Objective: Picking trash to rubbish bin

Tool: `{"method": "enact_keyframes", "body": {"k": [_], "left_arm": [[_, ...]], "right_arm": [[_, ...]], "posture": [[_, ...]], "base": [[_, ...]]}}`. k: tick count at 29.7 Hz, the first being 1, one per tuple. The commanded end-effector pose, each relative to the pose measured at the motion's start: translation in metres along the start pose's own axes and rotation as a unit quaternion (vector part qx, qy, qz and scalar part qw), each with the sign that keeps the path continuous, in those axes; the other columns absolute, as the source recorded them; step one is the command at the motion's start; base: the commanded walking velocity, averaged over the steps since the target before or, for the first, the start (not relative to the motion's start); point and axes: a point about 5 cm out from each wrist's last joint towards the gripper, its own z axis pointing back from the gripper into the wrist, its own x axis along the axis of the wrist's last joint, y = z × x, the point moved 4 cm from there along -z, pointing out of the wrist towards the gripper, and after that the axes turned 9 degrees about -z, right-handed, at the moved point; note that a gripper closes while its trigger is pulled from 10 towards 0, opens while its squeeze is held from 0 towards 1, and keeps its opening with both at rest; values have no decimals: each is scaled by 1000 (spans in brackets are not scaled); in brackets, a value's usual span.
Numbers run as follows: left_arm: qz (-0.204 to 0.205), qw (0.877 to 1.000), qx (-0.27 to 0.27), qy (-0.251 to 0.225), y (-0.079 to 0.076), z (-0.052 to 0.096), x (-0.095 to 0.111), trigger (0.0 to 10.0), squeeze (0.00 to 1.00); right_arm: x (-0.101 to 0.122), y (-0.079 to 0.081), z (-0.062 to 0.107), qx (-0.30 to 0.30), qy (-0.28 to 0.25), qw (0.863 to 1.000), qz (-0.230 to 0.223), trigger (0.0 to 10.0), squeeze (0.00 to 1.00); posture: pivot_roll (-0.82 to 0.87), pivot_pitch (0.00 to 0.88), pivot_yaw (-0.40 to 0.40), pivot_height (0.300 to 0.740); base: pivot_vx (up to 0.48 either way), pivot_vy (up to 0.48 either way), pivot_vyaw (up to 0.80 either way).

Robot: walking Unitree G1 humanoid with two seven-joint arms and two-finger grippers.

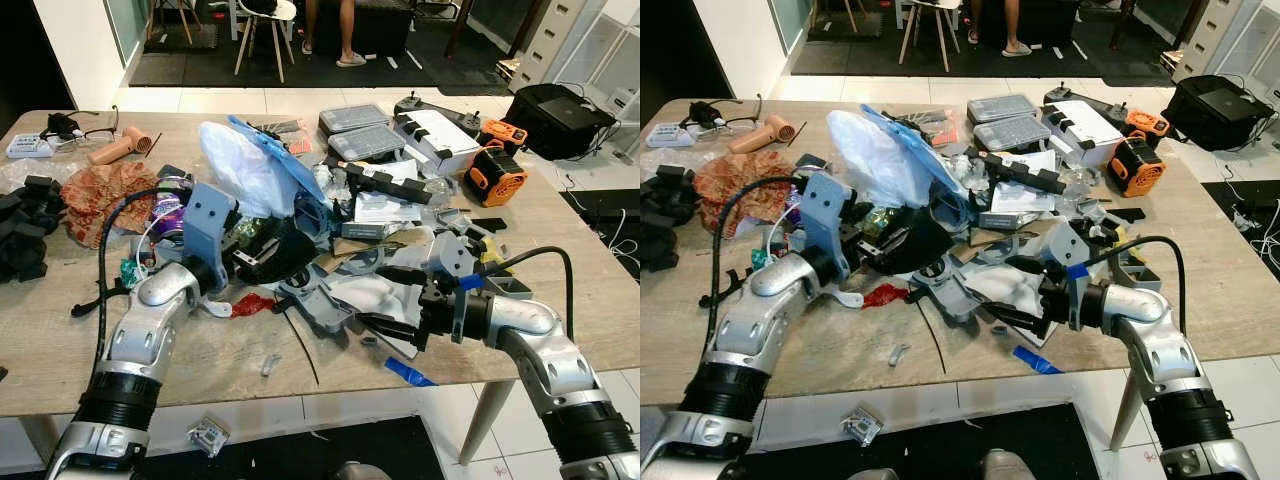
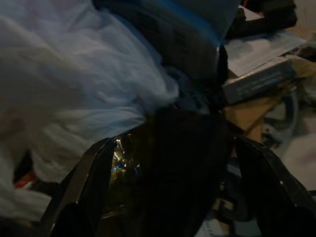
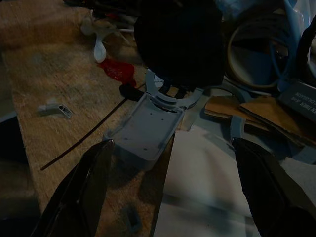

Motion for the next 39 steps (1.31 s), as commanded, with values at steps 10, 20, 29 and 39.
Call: {"method": "enact_keyframes", "body": {"k": [10, 20, 29, 39], "left_arm": [[24, 1000, -6, 20, -13, -9, -9, 902, 0], [32, 999, 6, 16, -9, -8, -9, 0, 0], [63, 998, -1, -30, -4, -1, 5, 0, 0], [169, 970, 27, -174, 20, 11, 50, 10000, 0]], "right_arm": [[-1, -10, 1, -28, -5, 1000, 3, 10000, 0], [-1, -12, 2, -35, -9, 999, 3, 10000, 0], [-1, -17, 2, -48, -14, 999, 5, 10000, 0], [12, -25, -3, -79, -57, 995, -4, 10000, 0]], "posture": [[-73, 0, -34, 740], [-73, 0, -34, 740], [-75, 0, -36, 740], [-73, 0, -37, 740]], "base": [[0, 0, 0], [0, 0, 0], [0, 0, 0], [0, 0, 0]]}}
